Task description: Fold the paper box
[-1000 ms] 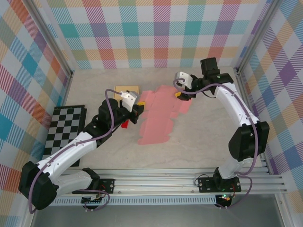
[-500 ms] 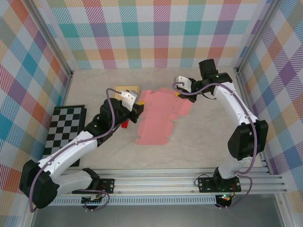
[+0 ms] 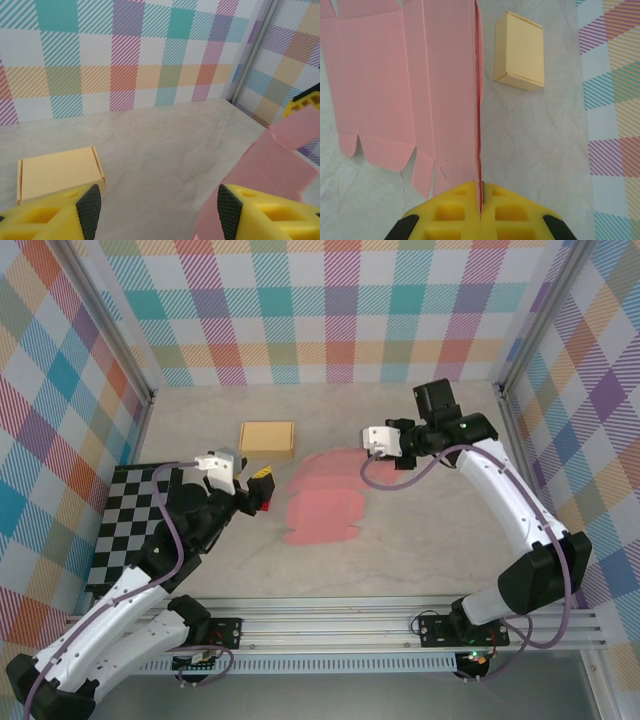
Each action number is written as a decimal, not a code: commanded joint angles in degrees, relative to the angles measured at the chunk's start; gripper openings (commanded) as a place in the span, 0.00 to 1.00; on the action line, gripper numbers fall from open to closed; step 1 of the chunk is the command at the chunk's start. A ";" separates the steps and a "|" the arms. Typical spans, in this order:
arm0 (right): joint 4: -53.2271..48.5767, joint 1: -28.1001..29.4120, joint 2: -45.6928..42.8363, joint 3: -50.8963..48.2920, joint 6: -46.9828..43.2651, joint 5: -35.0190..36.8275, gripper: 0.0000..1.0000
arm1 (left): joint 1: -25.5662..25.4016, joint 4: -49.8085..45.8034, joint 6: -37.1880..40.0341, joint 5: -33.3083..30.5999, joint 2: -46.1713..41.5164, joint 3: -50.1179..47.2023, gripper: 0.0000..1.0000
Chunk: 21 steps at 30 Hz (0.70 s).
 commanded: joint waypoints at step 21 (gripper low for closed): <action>-10.75 7.67 2.91 5.38 -6.08 6.45 0.00 | -0.40 -5.18 15.24 25.21 20.07 14.70 0.69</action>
